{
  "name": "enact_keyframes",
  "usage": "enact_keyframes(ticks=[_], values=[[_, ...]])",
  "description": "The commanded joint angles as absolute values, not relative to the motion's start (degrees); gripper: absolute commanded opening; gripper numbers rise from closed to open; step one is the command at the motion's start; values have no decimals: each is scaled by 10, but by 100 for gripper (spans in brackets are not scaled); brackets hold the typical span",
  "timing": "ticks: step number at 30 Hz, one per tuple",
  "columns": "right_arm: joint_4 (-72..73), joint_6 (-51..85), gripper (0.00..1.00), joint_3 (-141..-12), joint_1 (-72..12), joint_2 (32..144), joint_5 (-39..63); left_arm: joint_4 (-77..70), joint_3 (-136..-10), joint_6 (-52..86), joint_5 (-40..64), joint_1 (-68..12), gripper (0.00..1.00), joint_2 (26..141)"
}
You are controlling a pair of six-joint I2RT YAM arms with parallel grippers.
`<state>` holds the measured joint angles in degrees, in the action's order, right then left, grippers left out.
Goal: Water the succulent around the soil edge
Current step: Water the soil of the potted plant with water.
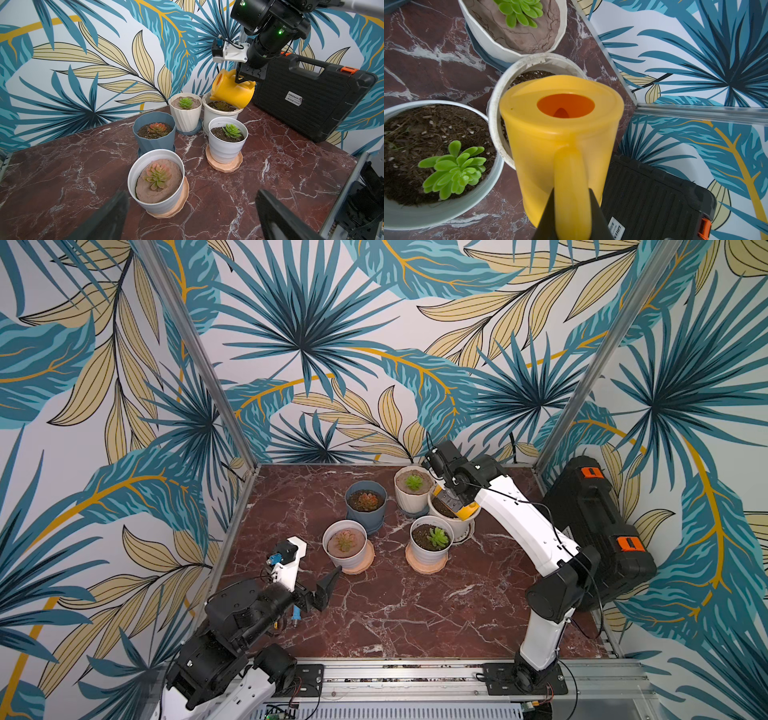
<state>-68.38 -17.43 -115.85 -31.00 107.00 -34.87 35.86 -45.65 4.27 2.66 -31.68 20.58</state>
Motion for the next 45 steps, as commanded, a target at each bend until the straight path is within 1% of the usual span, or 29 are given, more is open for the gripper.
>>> enact_keyframes(ticks=[1,10,26,30,37,40,45], values=[[-676,-176,0,-1169,-308,1063,-361,359,-444,37,24,-318,100,198],[-684,-175,0,-1167,-299,1047,-378,358,-445,37,24,-319,100,197],[-680,-162,0,-1131,-278,1035,-371,358,-444,37,25,-319,100,196],[-678,-160,0,-1127,-274,1034,-368,347,-440,36,45,-320,100,193],[-677,-158,0,-1116,-270,1021,-361,290,-407,21,126,-329,100,157],[-673,-157,0,-1103,-269,1010,-359,287,-406,16,132,-332,100,149],[-672,-151,0,-1088,-268,992,-356,290,-405,17,110,-333,100,151]])
